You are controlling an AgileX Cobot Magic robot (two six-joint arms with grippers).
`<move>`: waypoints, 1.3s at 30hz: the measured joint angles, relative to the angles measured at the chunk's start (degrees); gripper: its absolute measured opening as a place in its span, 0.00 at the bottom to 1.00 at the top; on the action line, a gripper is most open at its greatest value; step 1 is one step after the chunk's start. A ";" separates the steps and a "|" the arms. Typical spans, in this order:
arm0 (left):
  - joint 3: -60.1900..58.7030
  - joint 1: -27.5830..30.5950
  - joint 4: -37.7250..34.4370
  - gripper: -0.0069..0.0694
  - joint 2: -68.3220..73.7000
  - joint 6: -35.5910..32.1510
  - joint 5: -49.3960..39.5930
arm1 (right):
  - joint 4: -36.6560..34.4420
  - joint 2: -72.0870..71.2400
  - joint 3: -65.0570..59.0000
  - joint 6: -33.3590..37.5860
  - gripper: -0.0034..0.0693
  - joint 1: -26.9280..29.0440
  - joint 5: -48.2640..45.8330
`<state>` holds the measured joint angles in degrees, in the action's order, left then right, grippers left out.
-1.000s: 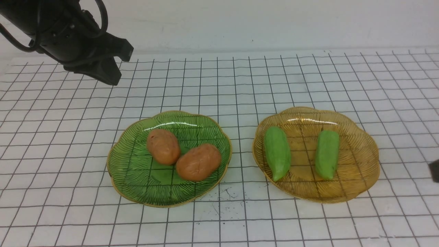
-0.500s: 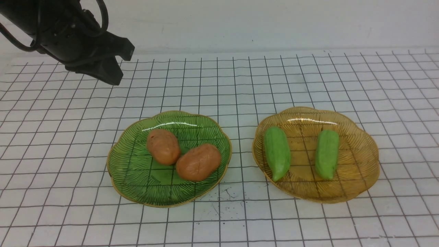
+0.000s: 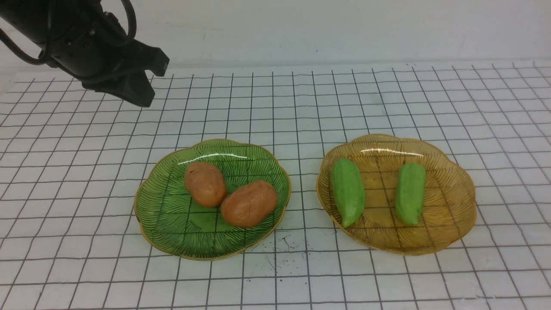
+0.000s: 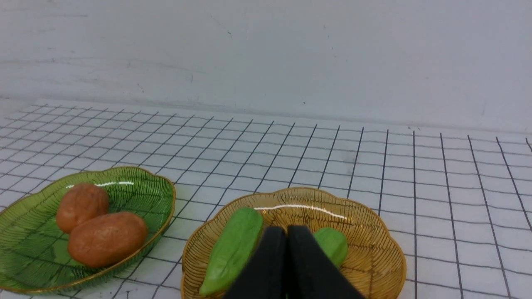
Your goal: Put different types of vegetables on the plate.
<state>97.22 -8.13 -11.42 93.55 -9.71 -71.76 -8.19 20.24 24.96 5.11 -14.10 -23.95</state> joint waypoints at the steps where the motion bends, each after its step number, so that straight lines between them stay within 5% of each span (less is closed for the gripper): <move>1: 0.00 0.00 -0.05 0.08 0.00 0.00 0.00 | 0.00 0.00 0.00 0.00 0.03 0.00 -0.60; 21: 0.00 0.00 0.00 0.08 -0.54 -1.48 0.00 | 3.62 -20.70 -25.47 -0.07 0.03 1.68 -2.17; 39: -12.04 -0.06 -1.71 0.08 -20.26 -2.02 -0.05 | 3.85 -20.93 -26.04 -0.12 0.03 8.51 1.02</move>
<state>85.18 -8.19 -13.14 73.29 -11.73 -71.81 -4.34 -0.69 -1.07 4.98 -5.59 -22.94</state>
